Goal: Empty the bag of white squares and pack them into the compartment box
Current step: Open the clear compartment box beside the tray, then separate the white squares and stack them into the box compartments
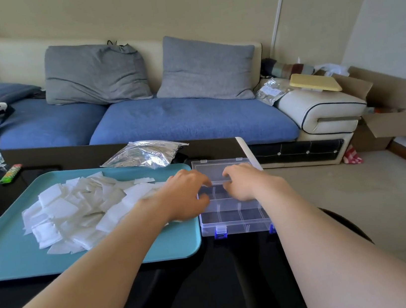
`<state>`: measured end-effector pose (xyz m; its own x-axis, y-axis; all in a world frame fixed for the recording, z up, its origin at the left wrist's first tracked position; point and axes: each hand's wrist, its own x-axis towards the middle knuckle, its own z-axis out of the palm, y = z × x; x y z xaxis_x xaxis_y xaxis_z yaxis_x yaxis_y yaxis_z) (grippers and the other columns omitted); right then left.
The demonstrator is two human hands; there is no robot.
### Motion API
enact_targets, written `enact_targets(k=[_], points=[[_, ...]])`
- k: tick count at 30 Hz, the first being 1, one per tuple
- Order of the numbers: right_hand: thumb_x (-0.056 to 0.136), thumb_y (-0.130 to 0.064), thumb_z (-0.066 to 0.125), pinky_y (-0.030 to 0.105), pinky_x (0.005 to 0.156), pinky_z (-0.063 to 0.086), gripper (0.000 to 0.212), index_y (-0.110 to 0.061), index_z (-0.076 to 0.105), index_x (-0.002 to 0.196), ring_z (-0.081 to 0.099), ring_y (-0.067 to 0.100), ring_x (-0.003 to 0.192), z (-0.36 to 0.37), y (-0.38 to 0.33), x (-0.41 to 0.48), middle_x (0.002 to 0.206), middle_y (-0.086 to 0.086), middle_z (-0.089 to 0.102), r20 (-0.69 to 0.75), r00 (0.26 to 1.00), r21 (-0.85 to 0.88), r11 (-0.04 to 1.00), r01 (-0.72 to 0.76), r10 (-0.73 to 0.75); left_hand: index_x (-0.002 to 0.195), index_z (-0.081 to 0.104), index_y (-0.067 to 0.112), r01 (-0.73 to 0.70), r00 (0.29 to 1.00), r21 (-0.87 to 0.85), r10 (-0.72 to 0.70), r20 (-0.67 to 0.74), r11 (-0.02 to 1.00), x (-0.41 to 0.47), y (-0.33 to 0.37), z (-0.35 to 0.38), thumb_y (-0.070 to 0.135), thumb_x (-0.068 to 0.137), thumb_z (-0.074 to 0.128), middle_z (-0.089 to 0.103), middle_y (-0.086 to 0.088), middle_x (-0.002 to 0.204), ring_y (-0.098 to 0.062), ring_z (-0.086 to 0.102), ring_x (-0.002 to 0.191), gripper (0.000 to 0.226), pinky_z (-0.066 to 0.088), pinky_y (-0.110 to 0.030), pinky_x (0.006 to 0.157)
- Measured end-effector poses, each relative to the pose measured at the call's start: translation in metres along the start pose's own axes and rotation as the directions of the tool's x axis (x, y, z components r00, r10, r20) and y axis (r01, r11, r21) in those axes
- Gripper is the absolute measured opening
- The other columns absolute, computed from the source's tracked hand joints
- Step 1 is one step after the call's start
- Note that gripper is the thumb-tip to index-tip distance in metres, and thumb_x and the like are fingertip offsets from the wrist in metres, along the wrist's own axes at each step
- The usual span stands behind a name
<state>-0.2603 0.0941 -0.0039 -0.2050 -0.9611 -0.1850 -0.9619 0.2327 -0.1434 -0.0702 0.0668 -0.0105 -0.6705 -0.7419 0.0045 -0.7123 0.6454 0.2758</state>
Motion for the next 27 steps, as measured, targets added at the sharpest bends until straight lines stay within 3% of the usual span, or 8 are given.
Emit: enact_targets(k=[3,6,8,10,14,21,24,27], points=[[0.104,-0.029,0.049,0.053,0.107,0.048,0.037,-0.023,0.057,0.139,0.056,0.038,0.128,-0.002,-0.022,-0.004,0.149,0.01,0.049,-0.031,0.995,0.013,0.996,0.093,-0.092,0.131,0.065,0.025,0.078,0.99,0.059,-0.071,-0.118,0.995,-0.003,-0.015,-0.016,0.019,0.096,0.05,0.062,-0.002,0.136,-0.028,0.056,0.126,0.038,0.048,-0.042,0.103],[0.103,-0.022,0.05,0.05,0.103,0.052,0.035,-0.022,0.06,0.136,0.061,0.04,0.117,-0.009,-0.052,-0.011,0.144,0.014,0.049,-0.042,0.976,0.035,0.976,0.215,-0.213,0.118,0.067,0.02,0.224,0.954,0.17,-0.18,-0.239,0.96,-0.017,-0.034,-0.031,0.012,0.094,0.051,0.063,-0.005,0.124,-0.03,0.059,0.113,0.03,0.049,-0.038,0.087],[0.104,-0.023,0.05,0.049,0.104,0.049,0.035,-0.026,0.061,0.137,0.057,0.041,0.12,-0.012,-0.071,-0.016,0.138,0.014,0.052,-0.065,0.958,0.016,0.959,0.281,-0.28,0.113,0.067,0.017,0.306,0.931,0.169,-0.258,-0.259,0.937,-0.023,-0.054,-0.036,0.013,0.092,0.053,0.063,-0.007,0.121,-0.03,0.059,0.11,0.025,0.052,-0.04,0.087],[0.104,-0.026,0.052,0.049,0.103,0.046,0.03,-0.026,0.065,0.132,0.053,0.041,0.12,-0.013,-0.085,-0.02,0.128,0.012,0.058,-0.081,0.935,-0.018,0.938,0.346,-0.347,0.116,0.066,0.019,0.344,0.921,0.133,-0.307,-0.24,0.929,-0.029,-0.072,-0.04,0.027,0.093,0.059,0.06,-0.006,0.128,-0.03,0.057,0.118,0.026,0.053,-0.045,0.096],[0.101,-0.033,0.063,0.05,0.1,0.051,0.026,-0.025,0.068,0.125,0.058,0.037,0.116,-0.01,-0.105,-0.021,0.124,0.01,0.055,-0.045,0.927,0.033,0.926,0.375,-0.373,0.142,0.056,0.027,0.284,0.959,0.111,-0.283,-0.02,0.952,-0.043,-0.088,-0.047,0.061,0.088,0.07,0.049,-0.003,0.148,-0.028,0.042,0.141,0.065,0.035,-0.043,0.117],[0.096,-0.046,0.068,0.05,0.096,0.054,0.046,-0.014,0.064,0.129,0.059,0.034,0.116,-0.001,-0.123,-0.014,0.125,0.012,0.056,0.021,0.926,-0.049,0.924,0.379,-0.378,0.125,0.067,0.02,0.261,0.963,0.036,-0.263,0.056,0.965,-0.034,-0.101,-0.044,0.059,0.09,0.071,0.063,0.003,0.119,-0.019,0.055,0.102,0.052,0.045,-0.032,0.086],[0.1,-0.032,0.065,0.049,0.093,0.056,0.036,-0.011,0.063,0.128,0.062,0.038,0.11,0.001,-0.124,-0.01,0.126,0.013,0.058,-0.012,0.918,-0.145,0.909,0.392,-0.398,0.129,0.066,0.025,0.253,0.966,-0.017,-0.251,0.062,0.967,-0.031,-0.105,-0.046,0.06,0.094,0.066,0.061,0.005,0.114,-0.015,0.054,0.098,0.05,0.043,-0.031,0.085],[0.1,-0.019,0.06,0.041,0.077,0.05,0.013,-0.009,0.064,0.107,0.059,0.041,0.093,0.003,-0.127,-0.005,0.105,0.01,0.052,-0.074,0.905,-0.207,0.894,0.396,-0.418,0.096,0.067,0.028,0.225,0.974,-0.069,-0.224,0.027,0.972,-0.03,-0.108,-0.046,0.063,0.091,0.067,0.06,0.006,0.094,-0.012,0.052,0.08,0.036,0.038,-0.03,0.07]])
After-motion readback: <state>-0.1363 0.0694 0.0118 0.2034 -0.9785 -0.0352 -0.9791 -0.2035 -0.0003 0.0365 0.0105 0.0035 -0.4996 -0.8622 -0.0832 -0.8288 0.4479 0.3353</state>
